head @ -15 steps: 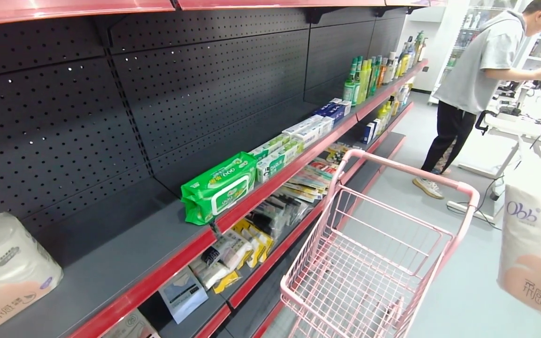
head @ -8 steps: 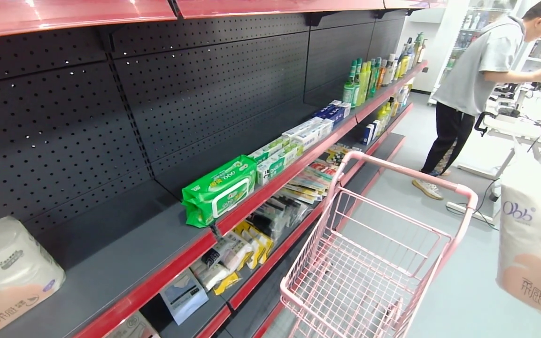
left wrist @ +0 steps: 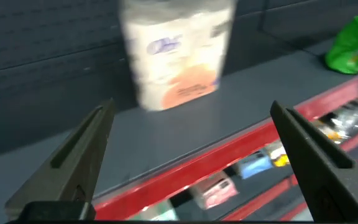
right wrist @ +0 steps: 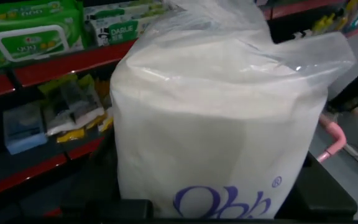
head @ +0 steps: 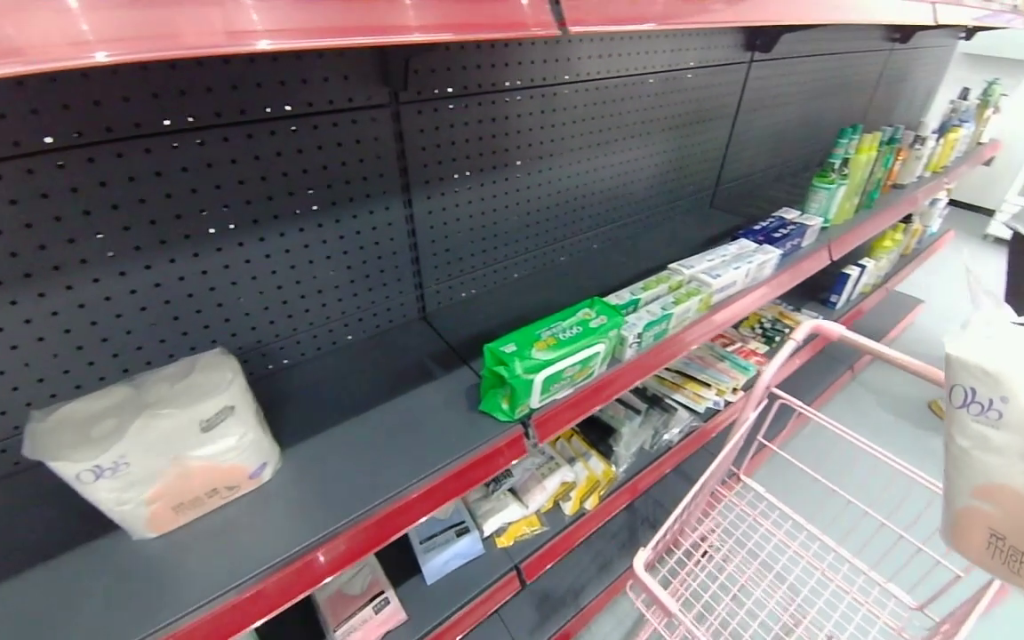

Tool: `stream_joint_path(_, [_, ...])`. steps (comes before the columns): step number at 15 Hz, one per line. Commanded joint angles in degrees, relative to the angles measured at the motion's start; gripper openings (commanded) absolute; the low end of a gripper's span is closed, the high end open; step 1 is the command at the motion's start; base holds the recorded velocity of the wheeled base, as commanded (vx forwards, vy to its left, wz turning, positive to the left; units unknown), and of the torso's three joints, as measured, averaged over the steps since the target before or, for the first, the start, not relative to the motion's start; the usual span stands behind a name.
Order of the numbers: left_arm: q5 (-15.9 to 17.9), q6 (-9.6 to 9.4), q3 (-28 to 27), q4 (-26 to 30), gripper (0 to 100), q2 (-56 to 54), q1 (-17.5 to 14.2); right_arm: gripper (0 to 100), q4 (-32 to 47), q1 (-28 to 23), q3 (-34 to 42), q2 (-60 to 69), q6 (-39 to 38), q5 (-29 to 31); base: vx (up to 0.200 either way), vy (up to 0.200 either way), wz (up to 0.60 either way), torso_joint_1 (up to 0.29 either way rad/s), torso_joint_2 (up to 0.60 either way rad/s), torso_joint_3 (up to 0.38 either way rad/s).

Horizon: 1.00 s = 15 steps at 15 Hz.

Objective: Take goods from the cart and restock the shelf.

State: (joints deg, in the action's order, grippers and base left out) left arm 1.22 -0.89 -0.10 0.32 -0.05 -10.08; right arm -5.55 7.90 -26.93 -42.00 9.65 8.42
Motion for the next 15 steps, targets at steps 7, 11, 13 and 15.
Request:
stream_joint_path(7, [0.01,0.1,0.01,-0.05,100,0.05,-0.03,0,-0.08,0.01,-0.05,1.57,1.68,0.01,0.0,0.0,0.6,0.002,0.0,0.002])
stream_joint_path(11, [0.1,0.01,0.01,-0.05,100,0.05,-0.03,0,0.01,0.01,-0.05,2.01,1.77,0.01,0.0,0.0,0.6,0.001,0.0,0.002])
stream_joint_path(13, [0.1,0.01,0.01,-0.05,100,0.05,-0.03,0,0.36,-0.08,0.39,3.59,2.91,0.1,0.0,0.0,0.6,0.002,0.01,0.002])
stream_joint_path(15, [0.1,0.1,0.01,0.03,100,0.05,-0.03,0,0.54,-0.08,1.53,5.87,3.35,0.19,0.0,0.0,0.0,0.0,0.0,0.0])
